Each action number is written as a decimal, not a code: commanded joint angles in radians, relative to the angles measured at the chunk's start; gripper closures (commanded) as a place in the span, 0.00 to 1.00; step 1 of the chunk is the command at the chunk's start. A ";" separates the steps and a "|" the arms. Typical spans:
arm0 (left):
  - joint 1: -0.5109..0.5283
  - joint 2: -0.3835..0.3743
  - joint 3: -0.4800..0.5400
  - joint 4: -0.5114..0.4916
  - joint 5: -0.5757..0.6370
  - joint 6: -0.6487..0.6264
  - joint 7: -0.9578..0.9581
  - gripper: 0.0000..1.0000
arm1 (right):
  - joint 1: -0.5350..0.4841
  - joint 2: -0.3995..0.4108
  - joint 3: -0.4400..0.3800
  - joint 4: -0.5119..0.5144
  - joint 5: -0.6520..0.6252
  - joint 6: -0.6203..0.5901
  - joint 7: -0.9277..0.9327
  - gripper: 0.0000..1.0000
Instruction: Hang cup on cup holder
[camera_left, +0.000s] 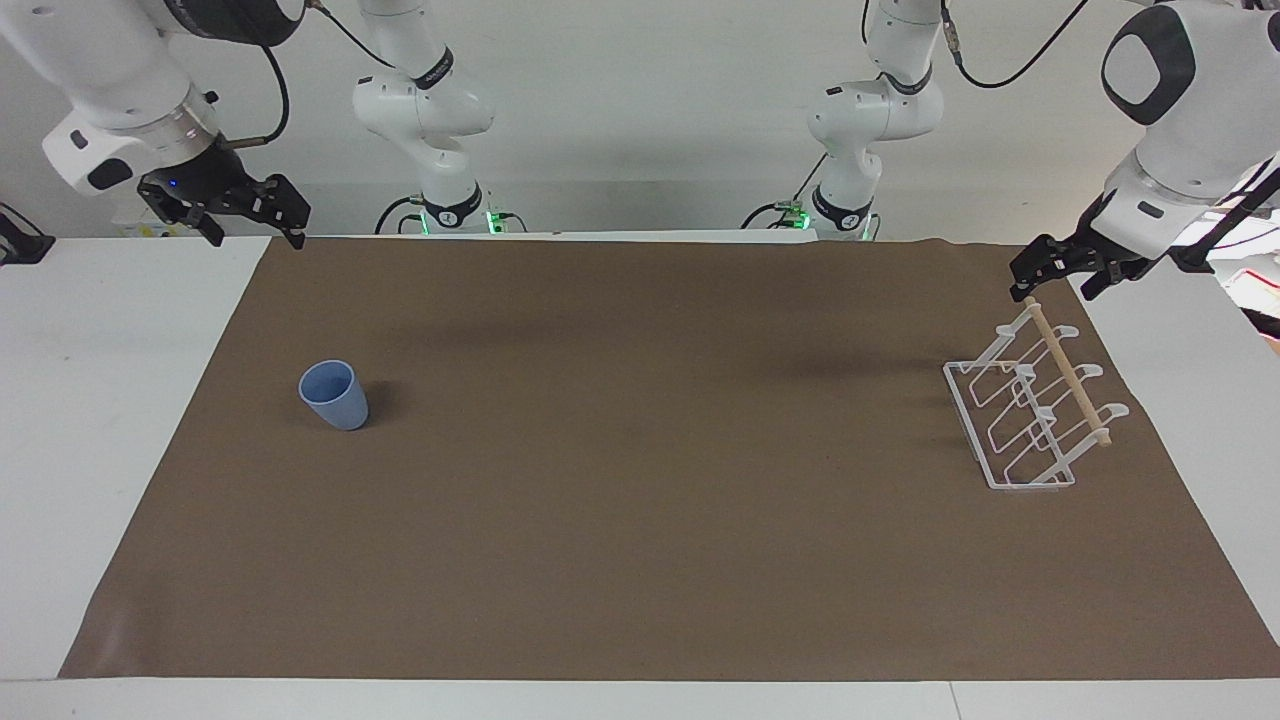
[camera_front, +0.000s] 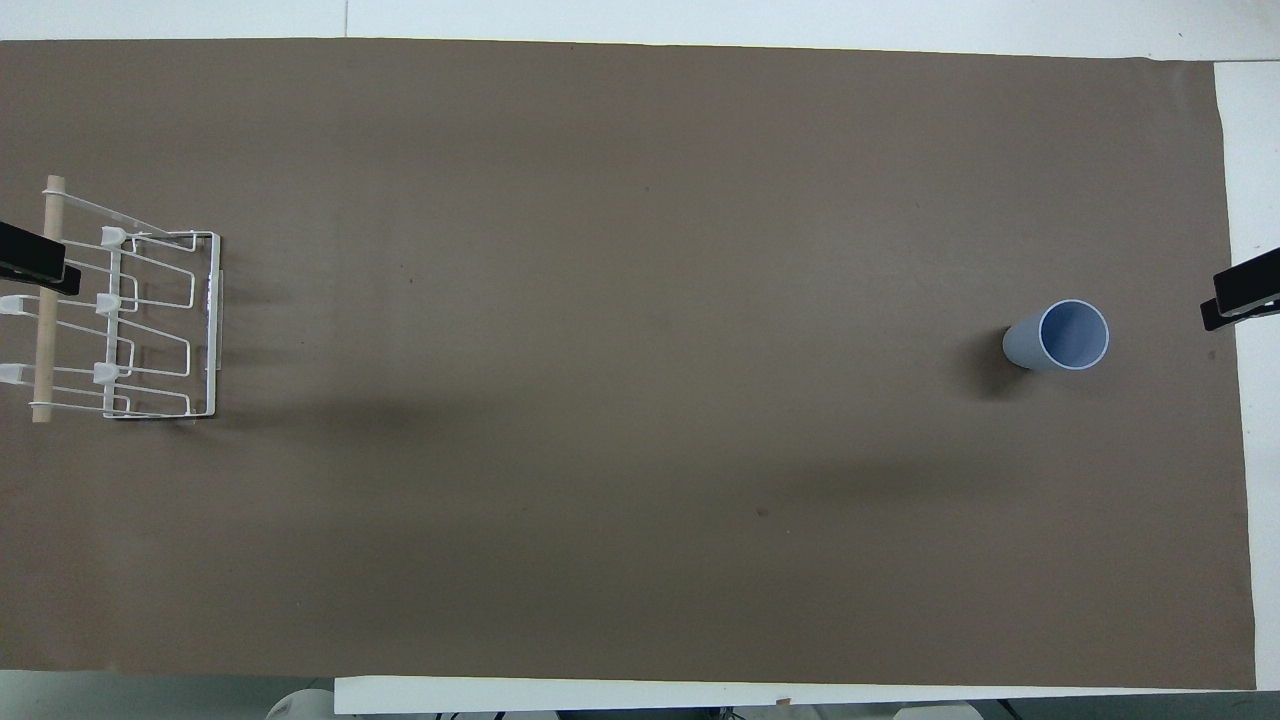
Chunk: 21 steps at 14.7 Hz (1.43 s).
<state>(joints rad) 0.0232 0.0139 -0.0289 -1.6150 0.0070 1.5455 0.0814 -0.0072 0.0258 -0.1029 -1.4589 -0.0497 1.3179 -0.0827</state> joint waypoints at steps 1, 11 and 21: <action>0.012 -0.018 -0.006 -0.016 0.007 0.010 0.011 0.00 | -0.008 -0.020 -0.001 -0.028 0.019 0.023 -0.014 0.00; 0.012 -0.017 -0.006 -0.016 0.007 0.010 0.011 0.00 | -0.010 -0.078 0.006 -0.183 0.021 0.189 -0.075 0.00; 0.012 -0.017 -0.006 -0.016 0.007 0.010 0.012 0.00 | -0.126 0.025 0.002 -0.549 0.114 0.666 -0.256 0.00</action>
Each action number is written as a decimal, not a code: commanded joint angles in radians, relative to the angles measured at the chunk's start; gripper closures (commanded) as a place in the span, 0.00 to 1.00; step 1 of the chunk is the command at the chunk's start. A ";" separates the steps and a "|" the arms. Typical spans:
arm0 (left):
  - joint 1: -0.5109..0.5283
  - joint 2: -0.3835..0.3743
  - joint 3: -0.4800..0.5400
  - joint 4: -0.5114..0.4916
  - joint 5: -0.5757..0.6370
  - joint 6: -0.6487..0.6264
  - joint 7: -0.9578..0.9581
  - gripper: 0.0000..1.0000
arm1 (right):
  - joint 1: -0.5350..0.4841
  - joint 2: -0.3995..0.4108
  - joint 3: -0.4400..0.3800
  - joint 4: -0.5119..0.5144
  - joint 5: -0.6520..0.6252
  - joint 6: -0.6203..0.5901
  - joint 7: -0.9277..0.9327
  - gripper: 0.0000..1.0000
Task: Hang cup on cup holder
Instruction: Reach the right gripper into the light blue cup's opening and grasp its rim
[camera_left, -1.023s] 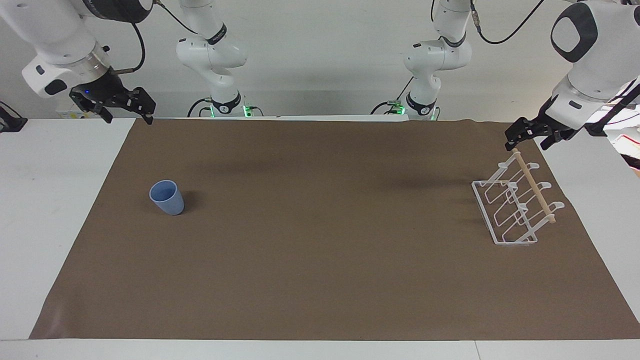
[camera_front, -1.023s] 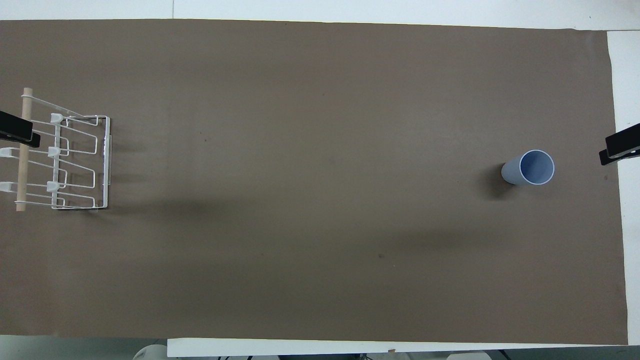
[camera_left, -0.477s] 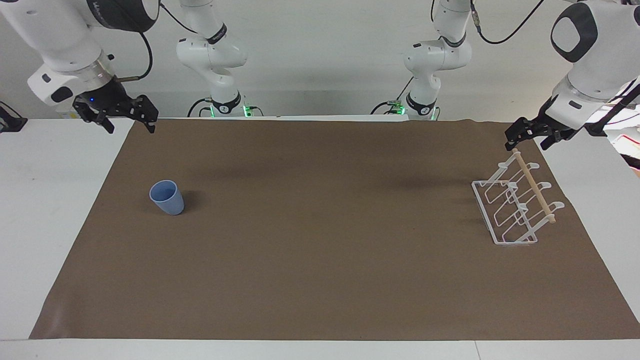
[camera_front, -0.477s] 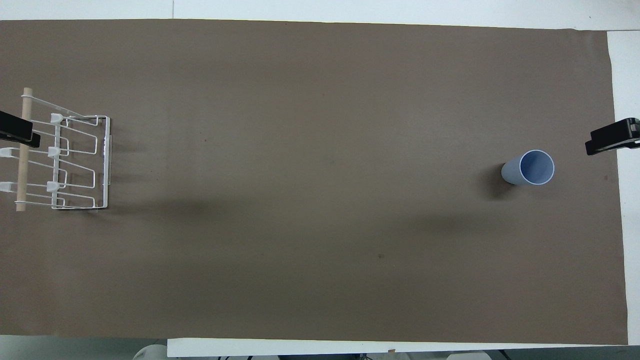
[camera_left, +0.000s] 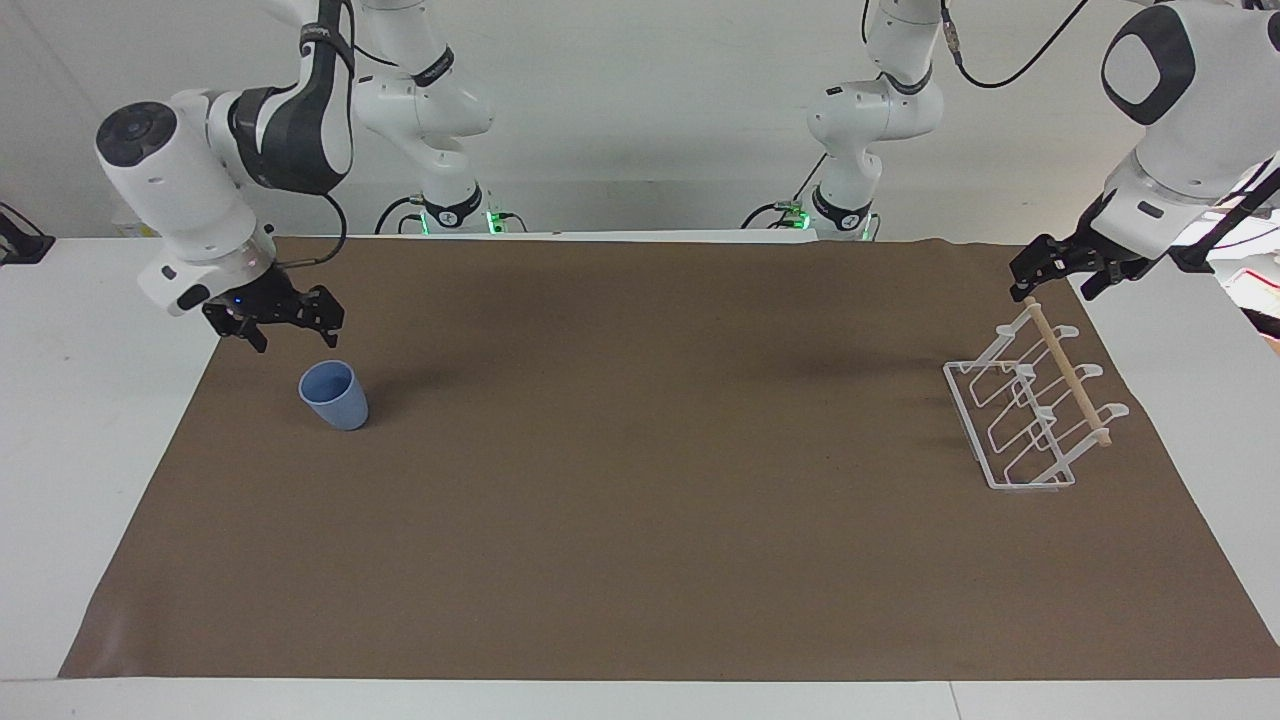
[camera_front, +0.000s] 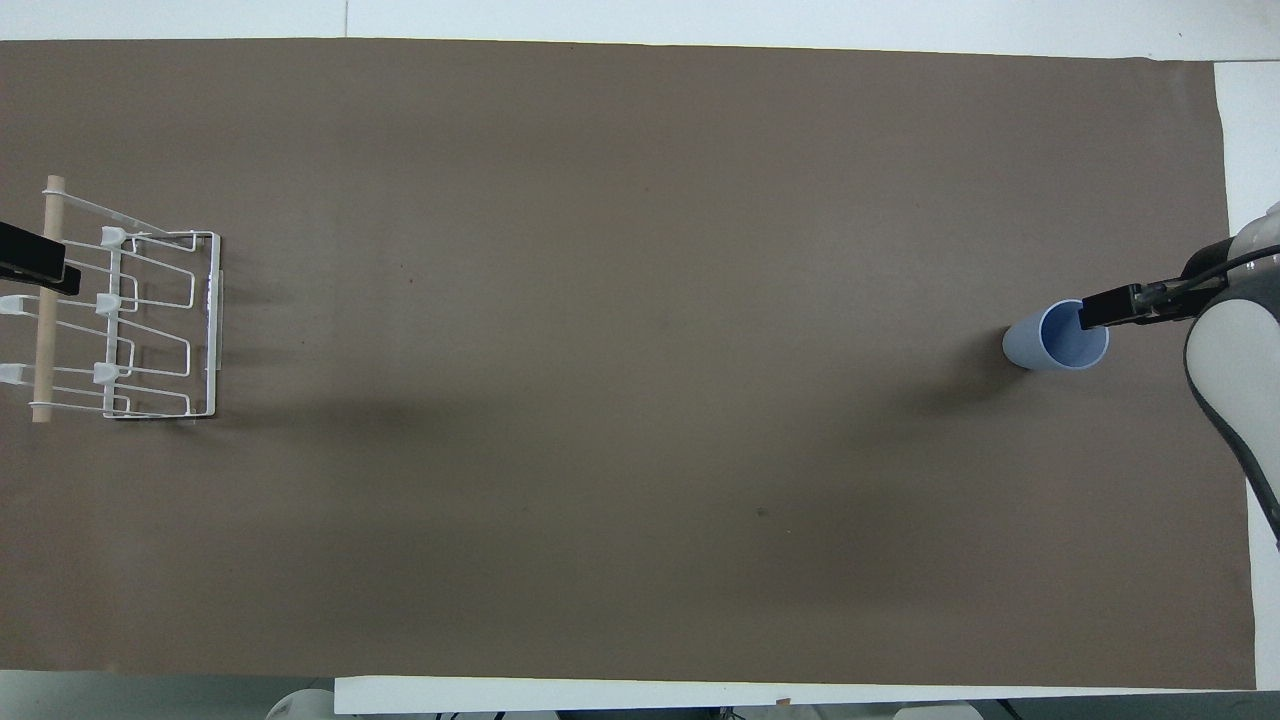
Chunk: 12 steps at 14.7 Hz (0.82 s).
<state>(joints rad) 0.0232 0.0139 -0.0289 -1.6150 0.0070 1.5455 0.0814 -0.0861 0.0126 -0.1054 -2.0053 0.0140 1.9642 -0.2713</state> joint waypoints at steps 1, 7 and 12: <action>0.012 -0.017 -0.006 -0.016 0.007 0.010 0.012 0.00 | -0.052 0.052 0.004 -0.004 0.061 0.037 -0.090 0.00; 0.012 -0.017 -0.006 -0.016 0.007 0.010 0.012 0.00 | -0.052 0.101 0.003 -0.079 0.061 0.191 -0.130 0.00; 0.012 -0.017 -0.006 -0.016 0.007 0.010 0.012 0.00 | -0.050 0.133 0.003 -0.093 0.060 0.222 -0.180 0.34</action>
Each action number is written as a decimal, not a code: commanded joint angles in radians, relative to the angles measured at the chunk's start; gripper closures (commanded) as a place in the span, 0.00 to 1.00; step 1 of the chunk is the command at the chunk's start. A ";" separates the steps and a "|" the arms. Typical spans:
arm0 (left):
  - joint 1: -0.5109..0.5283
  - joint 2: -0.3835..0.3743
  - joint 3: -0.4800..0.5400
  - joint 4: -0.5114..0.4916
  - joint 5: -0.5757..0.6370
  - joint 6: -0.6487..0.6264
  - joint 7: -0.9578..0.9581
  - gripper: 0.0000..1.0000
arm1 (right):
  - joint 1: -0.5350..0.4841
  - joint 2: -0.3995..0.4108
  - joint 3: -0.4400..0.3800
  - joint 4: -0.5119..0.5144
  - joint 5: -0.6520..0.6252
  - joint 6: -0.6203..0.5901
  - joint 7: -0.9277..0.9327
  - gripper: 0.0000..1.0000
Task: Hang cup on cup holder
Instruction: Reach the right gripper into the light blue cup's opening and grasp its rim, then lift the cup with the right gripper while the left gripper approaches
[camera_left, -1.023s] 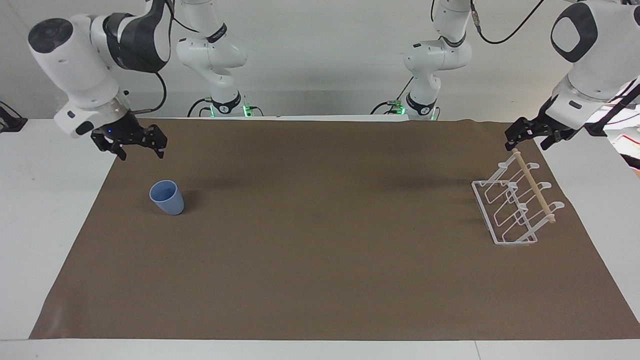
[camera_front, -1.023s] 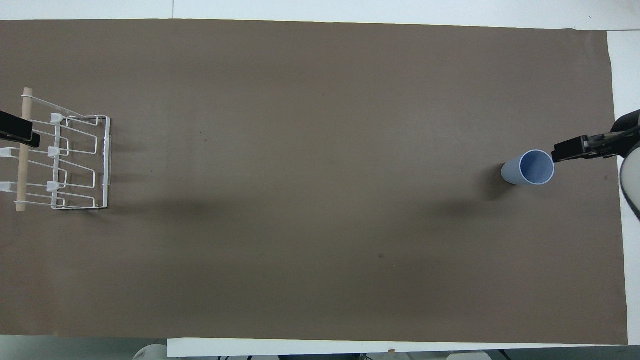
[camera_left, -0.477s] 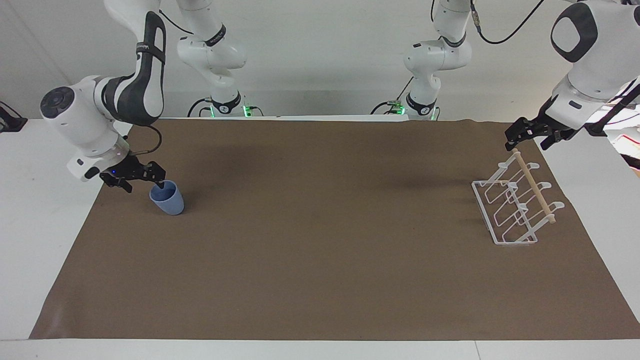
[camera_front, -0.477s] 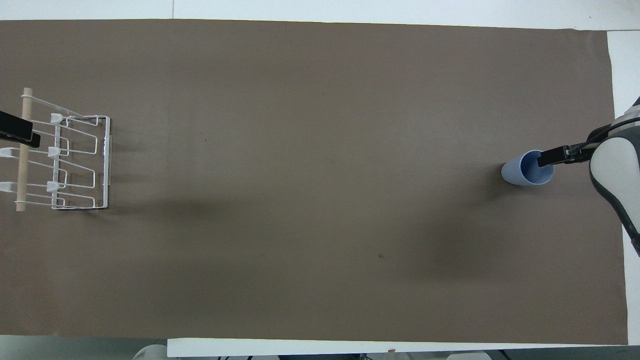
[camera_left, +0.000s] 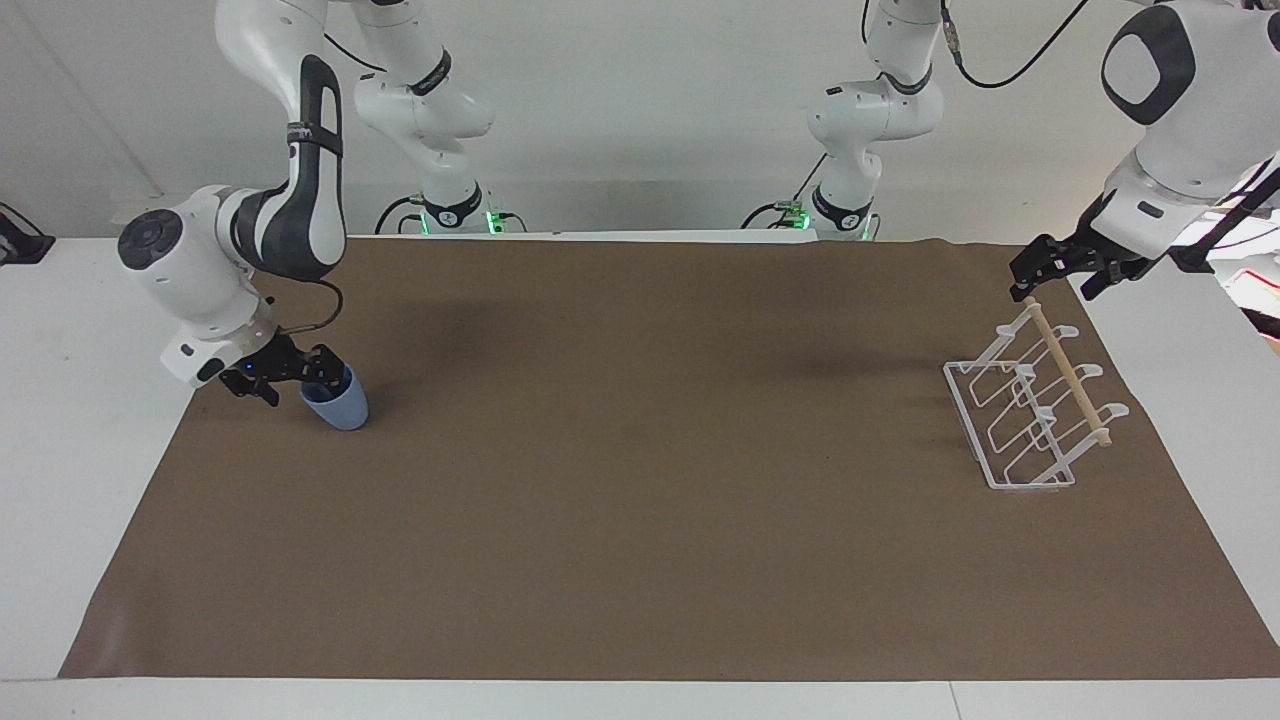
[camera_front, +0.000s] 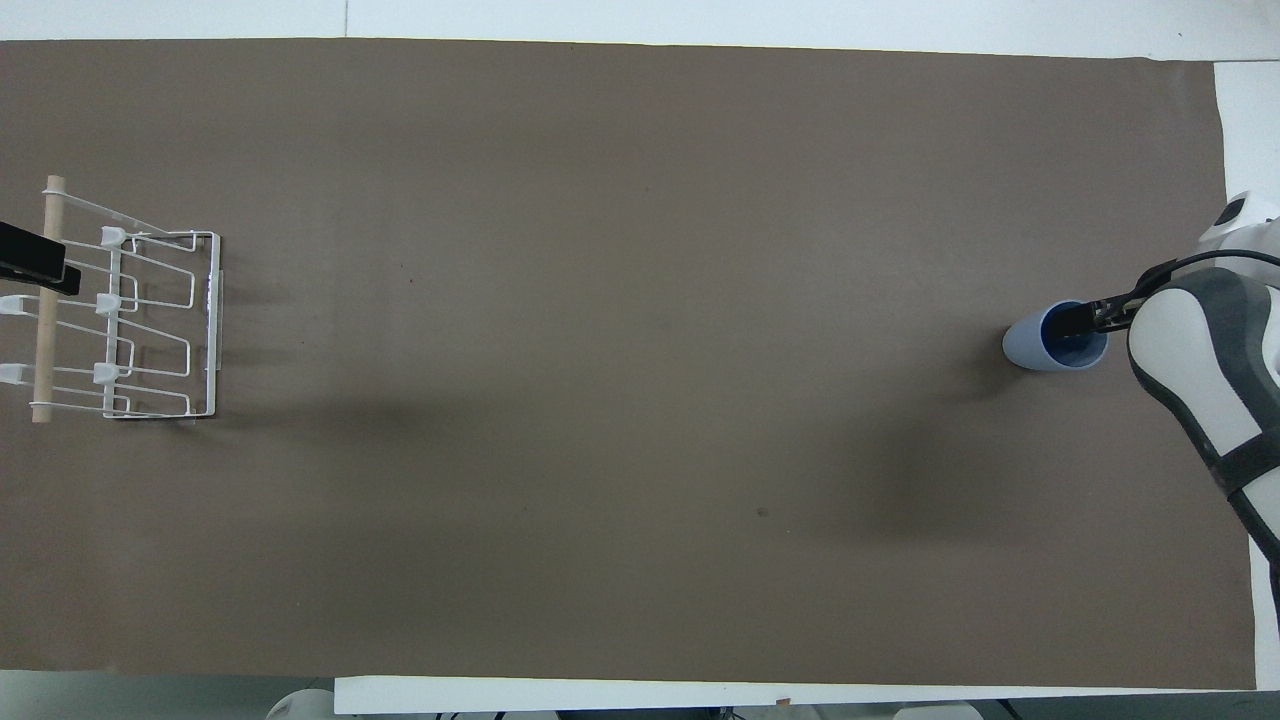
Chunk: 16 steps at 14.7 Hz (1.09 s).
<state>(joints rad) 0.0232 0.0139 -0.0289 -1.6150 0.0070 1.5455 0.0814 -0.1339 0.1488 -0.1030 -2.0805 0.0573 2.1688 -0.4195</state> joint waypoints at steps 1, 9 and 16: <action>0.012 -0.018 -0.006 -0.016 0.007 0.010 0.012 0.00 | -0.003 -0.005 0.000 -0.021 0.016 0.016 -0.031 0.47; 0.014 -0.018 -0.006 -0.016 0.005 0.004 0.009 0.00 | 0.010 0.000 0.008 0.087 0.003 -0.131 -0.081 1.00; -0.028 -0.020 -0.020 -0.020 -0.011 0.005 -0.200 0.00 | 0.011 -0.043 0.143 0.254 0.463 -0.465 -0.079 1.00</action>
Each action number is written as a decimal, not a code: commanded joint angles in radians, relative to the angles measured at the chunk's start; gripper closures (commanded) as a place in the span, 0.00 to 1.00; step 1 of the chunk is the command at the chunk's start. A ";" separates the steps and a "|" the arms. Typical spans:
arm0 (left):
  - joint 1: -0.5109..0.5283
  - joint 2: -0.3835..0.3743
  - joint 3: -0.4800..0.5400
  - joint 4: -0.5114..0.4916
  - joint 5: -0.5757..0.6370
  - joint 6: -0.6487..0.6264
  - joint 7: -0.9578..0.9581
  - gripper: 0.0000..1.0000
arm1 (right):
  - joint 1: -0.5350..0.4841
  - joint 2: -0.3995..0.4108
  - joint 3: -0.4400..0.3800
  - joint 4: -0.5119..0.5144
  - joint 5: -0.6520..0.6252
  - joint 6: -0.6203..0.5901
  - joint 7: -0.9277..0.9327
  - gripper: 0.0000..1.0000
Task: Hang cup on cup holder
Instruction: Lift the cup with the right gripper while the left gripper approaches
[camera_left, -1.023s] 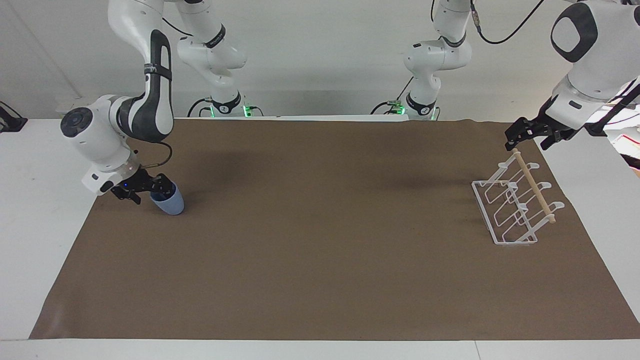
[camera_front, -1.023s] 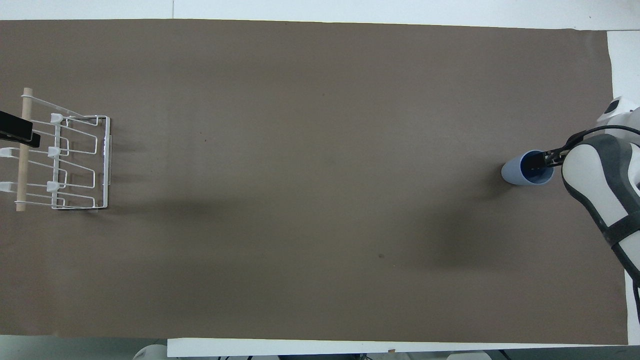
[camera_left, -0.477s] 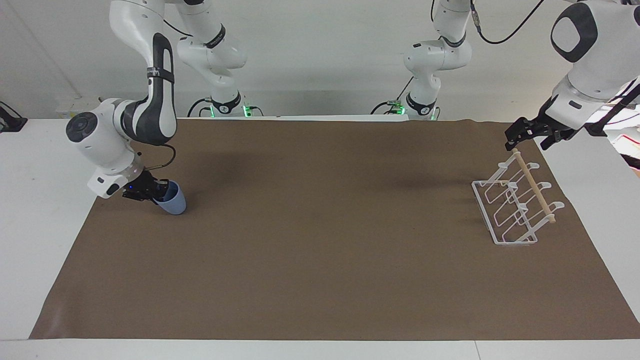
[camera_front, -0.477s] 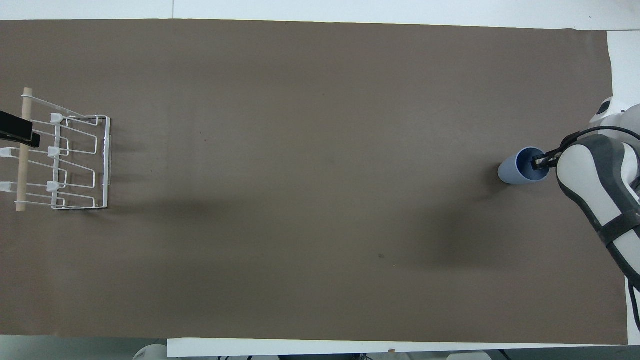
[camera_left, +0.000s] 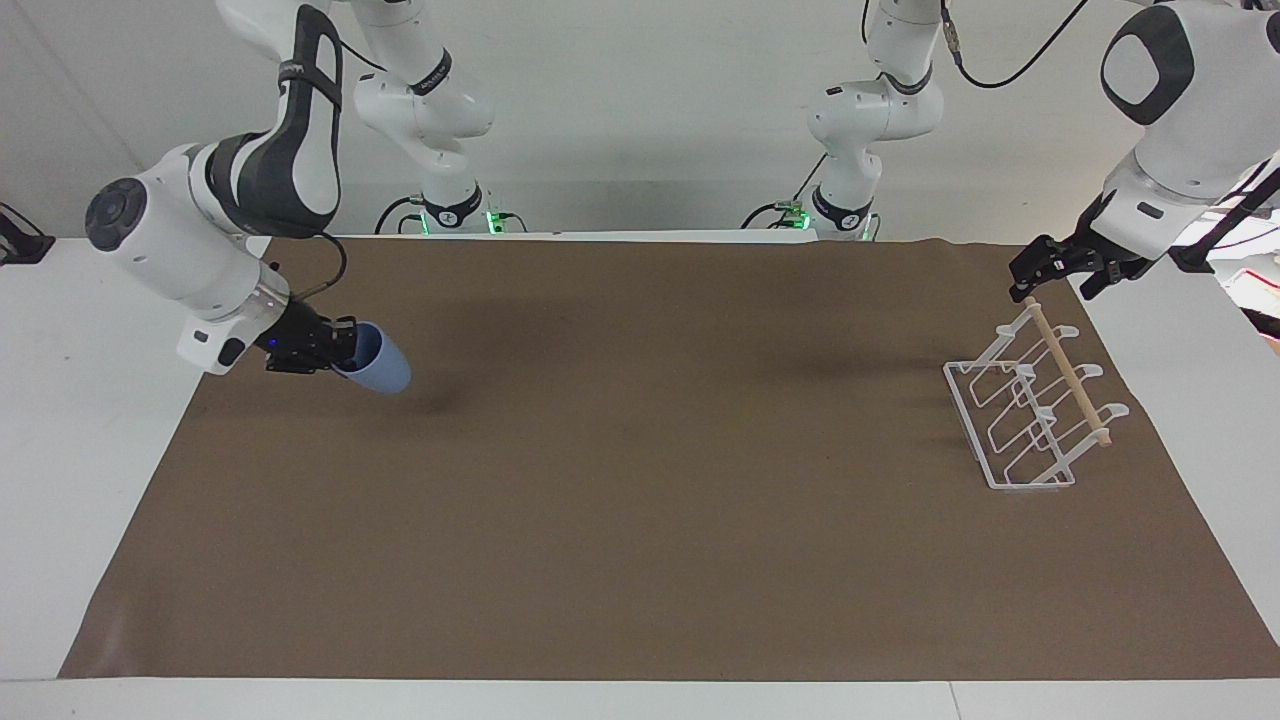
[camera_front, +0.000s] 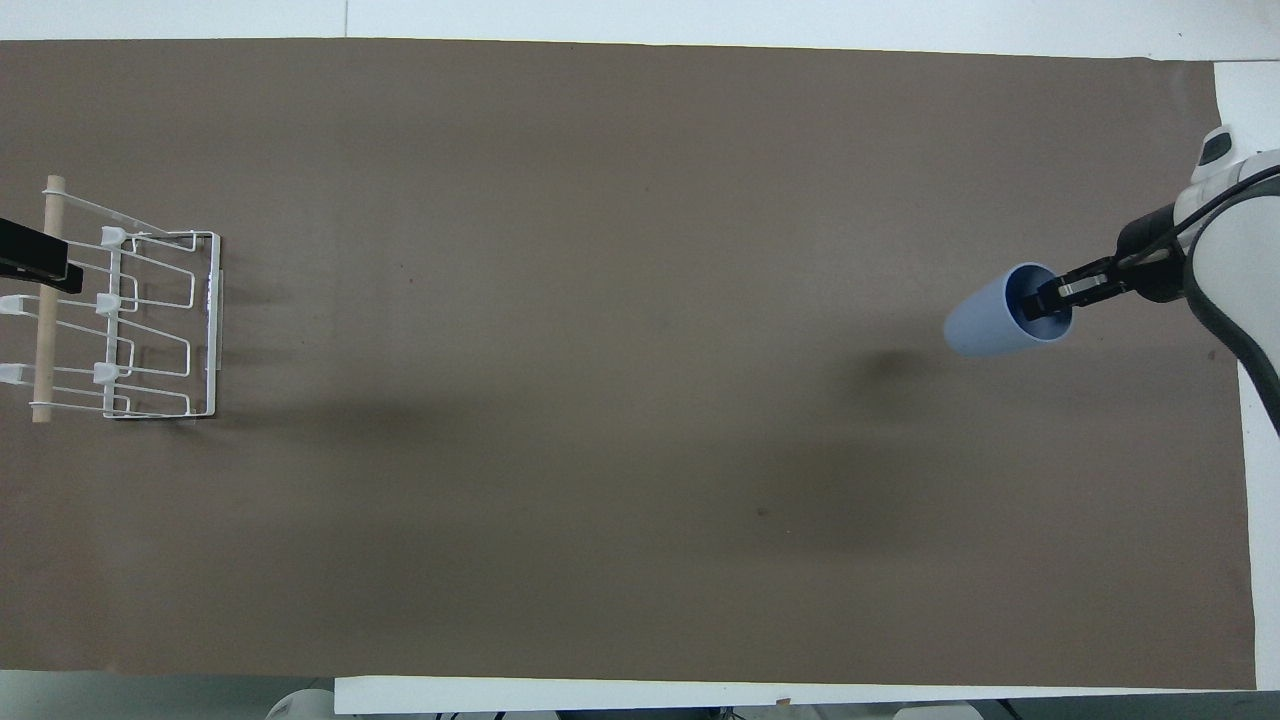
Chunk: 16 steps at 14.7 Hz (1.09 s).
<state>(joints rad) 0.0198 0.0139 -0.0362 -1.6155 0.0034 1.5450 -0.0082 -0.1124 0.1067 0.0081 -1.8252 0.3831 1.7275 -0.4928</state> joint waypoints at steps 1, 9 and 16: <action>-0.059 -0.020 -0.013 -0.020 -0.014 0.010 -0.192 0.00 | -0.009 -0.001 0.048 -0.002 0.234 -0.019 0.035 1.00; -0.141 -0.009 -0.045 0.011 -0.250 0.044 -0.968 0.00 | 0.311 0.002 0.118 -0.034 0.631 0.346 0.529 1.00; -0.057 -0.041 -0.025 -0.013 -0.601 -0.032 -1.409 0.00 | 0.553 0.007 0.118 -0.058 0.795 0.630 0.701 1.00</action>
<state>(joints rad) -0.0714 0.0083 -0.0694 -1.5887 -0.5222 1.5428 -1.3526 0.4241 0.1191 0.1300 -1.8717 1.1278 2.3322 0.1977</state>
